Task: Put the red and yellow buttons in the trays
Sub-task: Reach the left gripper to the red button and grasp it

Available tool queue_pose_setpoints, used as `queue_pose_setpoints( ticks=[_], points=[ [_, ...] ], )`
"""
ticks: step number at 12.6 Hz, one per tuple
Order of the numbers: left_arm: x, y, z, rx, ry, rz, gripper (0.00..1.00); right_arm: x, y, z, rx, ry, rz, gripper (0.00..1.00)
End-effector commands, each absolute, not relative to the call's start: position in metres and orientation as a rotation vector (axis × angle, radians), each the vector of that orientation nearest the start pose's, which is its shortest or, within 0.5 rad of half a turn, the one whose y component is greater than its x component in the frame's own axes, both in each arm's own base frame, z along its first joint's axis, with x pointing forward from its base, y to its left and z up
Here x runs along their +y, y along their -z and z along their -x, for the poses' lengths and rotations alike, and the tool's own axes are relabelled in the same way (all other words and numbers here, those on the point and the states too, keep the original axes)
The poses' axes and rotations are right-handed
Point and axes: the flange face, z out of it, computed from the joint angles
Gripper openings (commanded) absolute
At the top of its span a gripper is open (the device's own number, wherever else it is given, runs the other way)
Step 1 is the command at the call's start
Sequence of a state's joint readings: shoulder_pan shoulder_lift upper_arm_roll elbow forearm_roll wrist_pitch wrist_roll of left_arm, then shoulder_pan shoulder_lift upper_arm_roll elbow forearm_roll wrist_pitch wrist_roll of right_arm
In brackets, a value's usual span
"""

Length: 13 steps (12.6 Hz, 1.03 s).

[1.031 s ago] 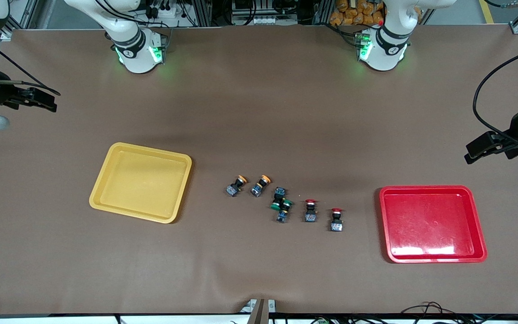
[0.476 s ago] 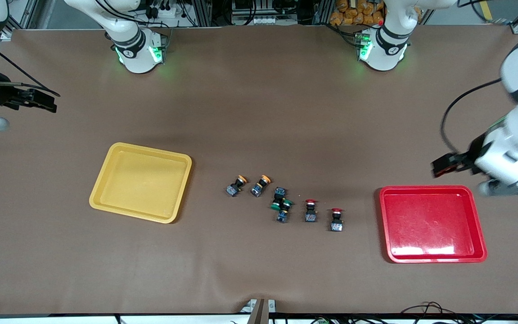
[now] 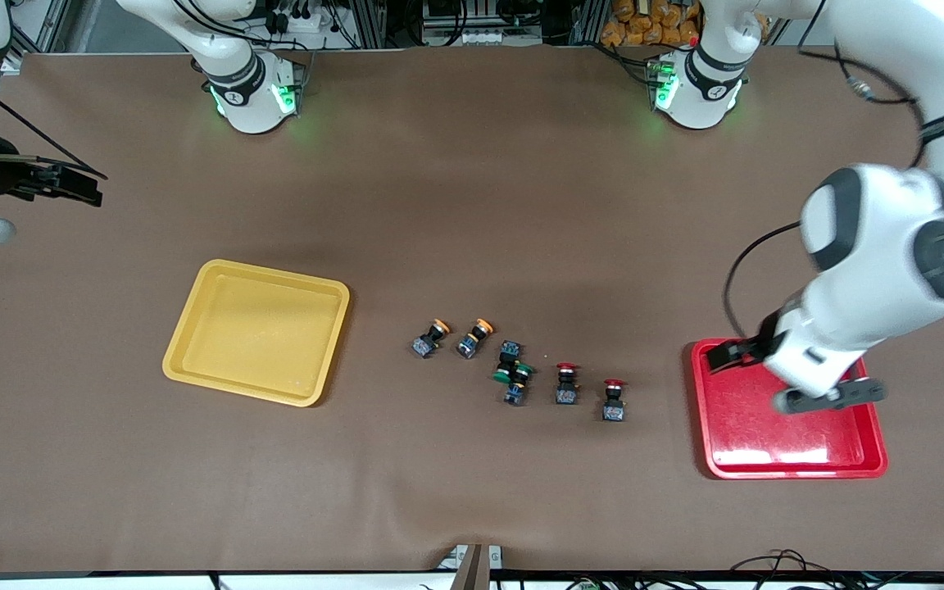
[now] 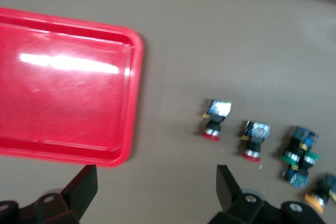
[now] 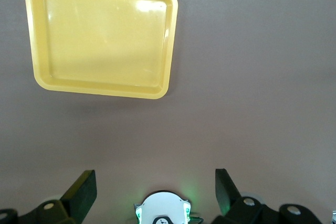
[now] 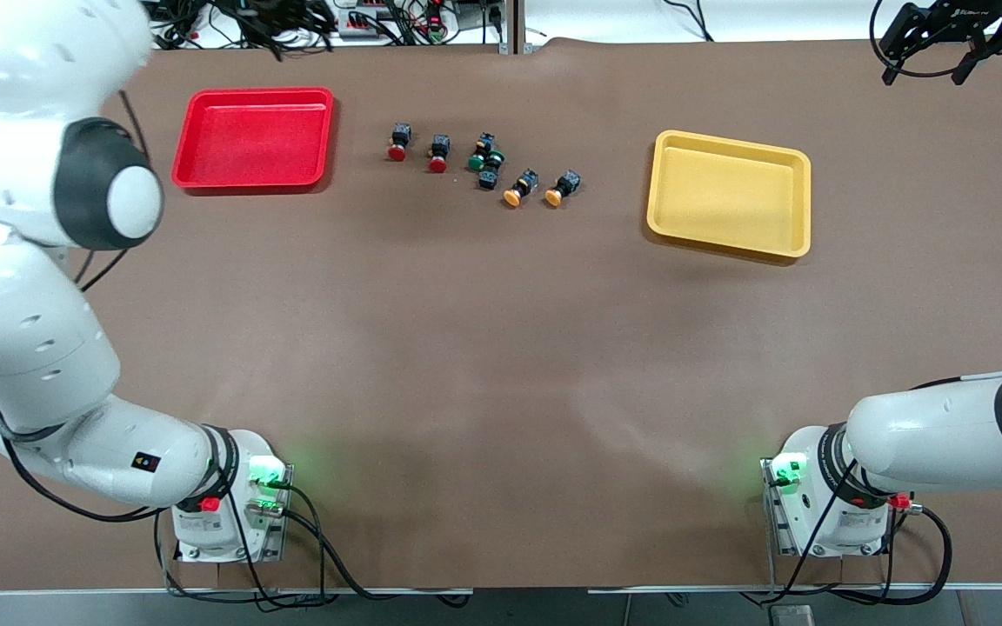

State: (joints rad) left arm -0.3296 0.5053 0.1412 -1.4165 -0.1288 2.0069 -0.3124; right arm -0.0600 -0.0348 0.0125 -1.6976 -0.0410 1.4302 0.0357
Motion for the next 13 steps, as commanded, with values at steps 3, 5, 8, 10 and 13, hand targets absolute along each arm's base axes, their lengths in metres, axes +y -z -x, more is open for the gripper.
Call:
queue_pose_setpoints(
  ticks=[3,5,8,10,13],
  points=[
    [-0.209,-0.333,-0.713,-0.326,0.244,3.2,1.0,-0.034,-0.571,-0.524,0.162,-0.397,3.134,1.0],
    [-0.226,-0.298,-0.716,-0.345,0.305,3.198,1.0,-0.033,-0.57,-0.524,0.161,-0.4,3.123,1.0],
    [-0.249,-0.255,-0.714,-0.355,0.368,3.194,1.0,-0.036,-0.567,-0.525,0.17,-0.415,3.118,1.0],
    [-0.257,-0.236,-0.712,-0.336,0.386,3.192,1.0,-0.034,-0.567,-0.526,0.164,-0.415,3.121,1.0],
    [-0.26,-0.206,-0.71,-0.319,0.412,3.185,1.0,-0.037,-0.567,-0.526,0.173,-0.412,3.118,1.0]
  ],
)
